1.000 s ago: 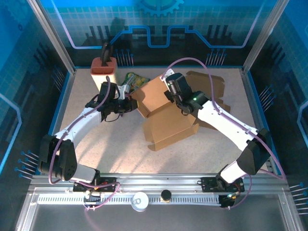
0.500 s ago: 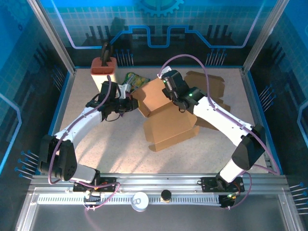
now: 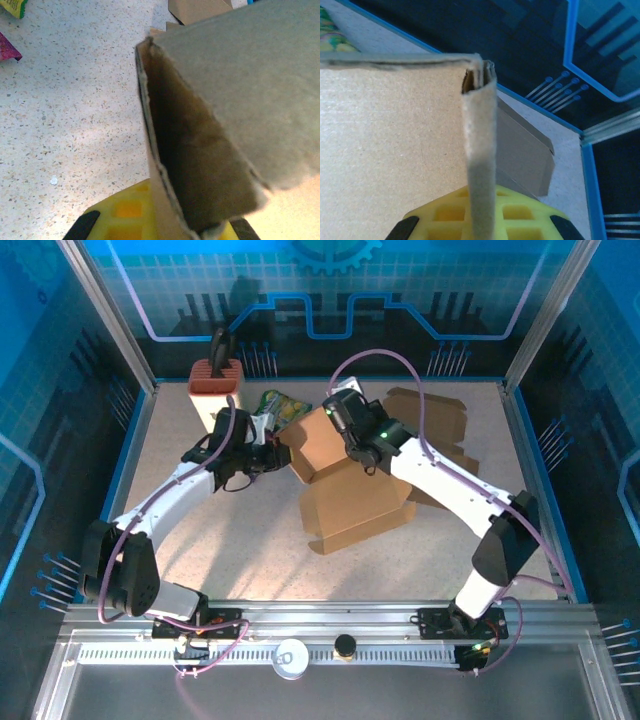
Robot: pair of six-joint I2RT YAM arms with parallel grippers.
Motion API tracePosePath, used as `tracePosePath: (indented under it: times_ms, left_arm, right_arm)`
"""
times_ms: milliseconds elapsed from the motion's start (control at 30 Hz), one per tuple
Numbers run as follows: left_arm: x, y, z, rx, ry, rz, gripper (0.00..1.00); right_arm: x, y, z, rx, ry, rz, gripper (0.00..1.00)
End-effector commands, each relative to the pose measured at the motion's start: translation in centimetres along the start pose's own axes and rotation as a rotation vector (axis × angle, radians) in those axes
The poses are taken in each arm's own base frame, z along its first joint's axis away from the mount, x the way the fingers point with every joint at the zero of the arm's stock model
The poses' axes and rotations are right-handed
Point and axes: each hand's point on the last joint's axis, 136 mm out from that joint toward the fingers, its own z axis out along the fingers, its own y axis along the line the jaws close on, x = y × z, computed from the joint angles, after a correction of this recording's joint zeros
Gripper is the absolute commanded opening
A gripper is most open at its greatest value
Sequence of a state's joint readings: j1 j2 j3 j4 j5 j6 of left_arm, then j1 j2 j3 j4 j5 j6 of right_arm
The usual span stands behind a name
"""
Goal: Fold the paper box
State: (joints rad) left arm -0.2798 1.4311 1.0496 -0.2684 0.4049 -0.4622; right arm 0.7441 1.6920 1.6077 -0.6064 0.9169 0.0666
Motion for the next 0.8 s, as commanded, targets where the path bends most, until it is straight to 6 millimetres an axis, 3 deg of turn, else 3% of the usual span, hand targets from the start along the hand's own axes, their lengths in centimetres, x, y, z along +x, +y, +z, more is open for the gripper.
tracePosePath:
  times_ms: [0,200,367,533,767]
  left_arm:
    - [-0.9,-0.3,-0.8,-0.041,-0.034,-0.036,0.0]
    - [-0.8,-0.6,-0.5,-0.051,-0.029,-0.047,0.0]
    - [-0.6,0.0,-0.4,-0.079,-0.026,-0.054,0.0]
    - [0.0,1.8,0.5,-0.125,-0.036,-0.073,0.0]
    - [1.8,4.8,3.8,-0.174,-0.056,-0.077,0.0]
  right_arm:
    - [0.6,-2.5,-0.5,0.198,0.042,0.022,0.0]
    - [0.5,-2.0,-1.1,0.262,0.062,-0.005,0.0]
    - [0.9,-0.1,-1.3,0.174,0.051,0.007,0.0]
    - [2.9,1.1,-1.5,0.1,0.067,0.074,0.0]
    - [6.5,3.6,-0.7,0.065,0.078,0.148,0.0]
